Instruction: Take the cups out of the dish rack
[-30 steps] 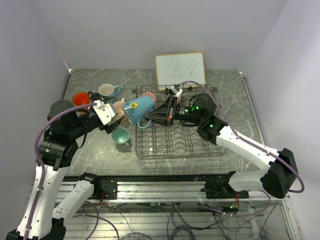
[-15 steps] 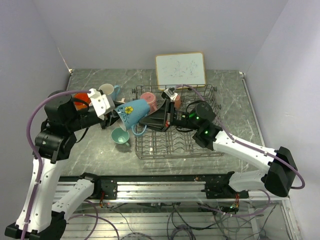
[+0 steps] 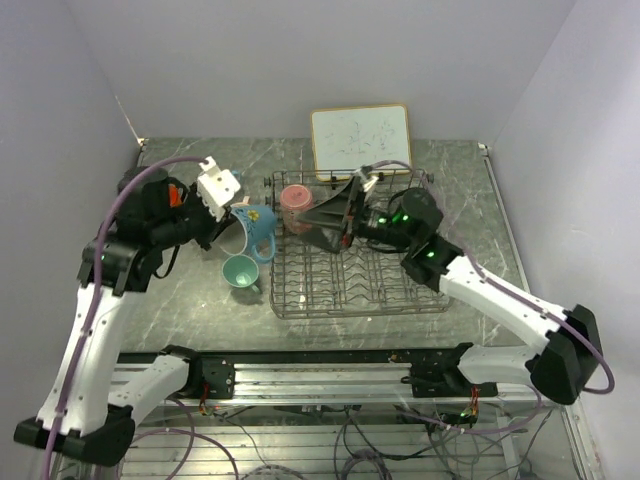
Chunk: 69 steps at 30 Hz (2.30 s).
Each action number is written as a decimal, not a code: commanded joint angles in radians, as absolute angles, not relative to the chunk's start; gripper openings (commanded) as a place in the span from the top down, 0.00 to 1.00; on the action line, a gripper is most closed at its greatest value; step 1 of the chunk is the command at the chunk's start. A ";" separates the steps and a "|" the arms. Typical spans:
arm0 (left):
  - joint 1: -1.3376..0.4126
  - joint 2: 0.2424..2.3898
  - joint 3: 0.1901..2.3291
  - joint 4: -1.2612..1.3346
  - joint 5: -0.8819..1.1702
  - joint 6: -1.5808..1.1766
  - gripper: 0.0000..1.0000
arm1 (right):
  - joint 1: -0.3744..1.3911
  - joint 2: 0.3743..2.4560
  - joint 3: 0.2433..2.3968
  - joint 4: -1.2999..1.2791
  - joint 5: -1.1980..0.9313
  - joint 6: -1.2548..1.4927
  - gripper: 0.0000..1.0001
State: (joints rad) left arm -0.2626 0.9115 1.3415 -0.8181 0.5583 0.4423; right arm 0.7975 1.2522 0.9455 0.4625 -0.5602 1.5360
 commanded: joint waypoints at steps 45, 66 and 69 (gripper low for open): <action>0.368 2.053 1.603 -0.841 0.087 0.712 0.93 | 0.456 1.208 1.179 -0.521 -0.202 0.848 0.09; 0.349 2.067 1.651 -0.802 0.061 0.716 0.46 | 0.477 1.473 1.288 -0.544 0.047 0.777 0.01; 0.348 2.027 1.649 -0.816 0.070 0.725 0.40 | 0.488 1.560 1.336 -0.548 0.109 0.765 0.01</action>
State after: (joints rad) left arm 0.3592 2.0804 1.6657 -0.8310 0.0635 0.7105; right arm 0.4736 1.4788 1.2701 -0.5365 -0.0151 0.7963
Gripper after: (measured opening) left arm 0.544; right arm 0.988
